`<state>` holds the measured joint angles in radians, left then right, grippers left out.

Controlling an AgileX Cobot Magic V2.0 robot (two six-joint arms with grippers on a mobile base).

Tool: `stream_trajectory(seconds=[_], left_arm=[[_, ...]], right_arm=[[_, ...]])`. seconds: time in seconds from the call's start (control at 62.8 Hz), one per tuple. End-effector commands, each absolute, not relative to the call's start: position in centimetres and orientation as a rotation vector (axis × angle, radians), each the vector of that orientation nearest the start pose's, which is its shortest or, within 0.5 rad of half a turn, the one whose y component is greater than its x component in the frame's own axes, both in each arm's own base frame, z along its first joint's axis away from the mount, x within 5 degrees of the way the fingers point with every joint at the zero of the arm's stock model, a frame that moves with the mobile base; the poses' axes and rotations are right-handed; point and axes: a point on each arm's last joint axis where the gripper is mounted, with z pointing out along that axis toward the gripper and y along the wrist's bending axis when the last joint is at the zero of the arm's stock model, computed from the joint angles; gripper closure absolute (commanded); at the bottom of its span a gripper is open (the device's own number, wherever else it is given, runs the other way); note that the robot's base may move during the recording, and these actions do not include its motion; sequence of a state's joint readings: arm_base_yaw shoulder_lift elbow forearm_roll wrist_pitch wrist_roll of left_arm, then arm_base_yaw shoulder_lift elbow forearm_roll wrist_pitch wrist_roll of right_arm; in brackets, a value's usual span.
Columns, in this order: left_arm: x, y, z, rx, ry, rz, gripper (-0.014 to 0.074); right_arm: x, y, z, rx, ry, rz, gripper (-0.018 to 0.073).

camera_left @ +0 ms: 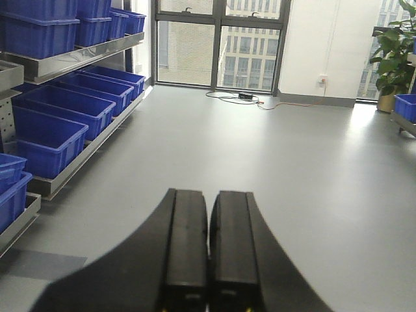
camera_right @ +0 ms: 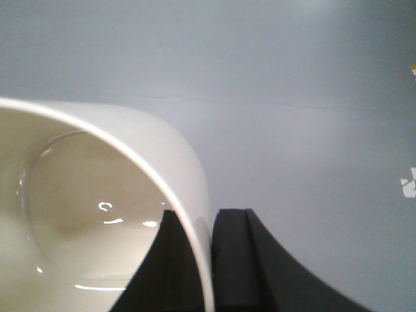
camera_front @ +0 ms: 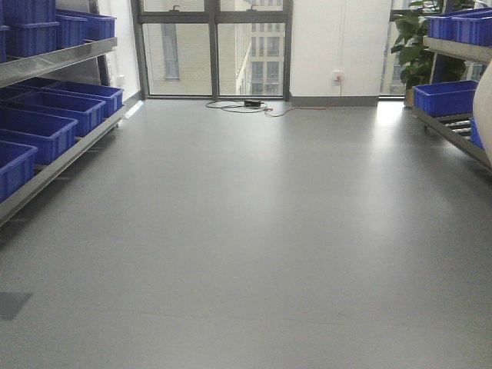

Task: Move white bin to right shelf second layer
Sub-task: 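Turn toward the roller shelf with blue crates, bin held in right gripper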

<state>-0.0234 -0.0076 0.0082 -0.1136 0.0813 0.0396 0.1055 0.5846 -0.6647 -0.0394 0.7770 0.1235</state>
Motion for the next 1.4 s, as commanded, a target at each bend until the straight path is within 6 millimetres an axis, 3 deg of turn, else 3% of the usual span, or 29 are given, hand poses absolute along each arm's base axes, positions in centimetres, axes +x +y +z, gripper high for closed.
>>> stream_trajectory(seconds=[0.0, 1.385], left_arm=[[5.56, -0.16, 20.3, -0.038, 1.487, -0.088, 0.0512], [5.56, -0.16, 20.3, -0.038, 1.487, -0.088, 0.0512]], right_arm=[[10.77, 0.88, 33.9, 0.004, 2.064, 0.094, 0.0504], [10.77, 0.89, 33.9, 0.004, 2.064, 0.094, 0.0504]])
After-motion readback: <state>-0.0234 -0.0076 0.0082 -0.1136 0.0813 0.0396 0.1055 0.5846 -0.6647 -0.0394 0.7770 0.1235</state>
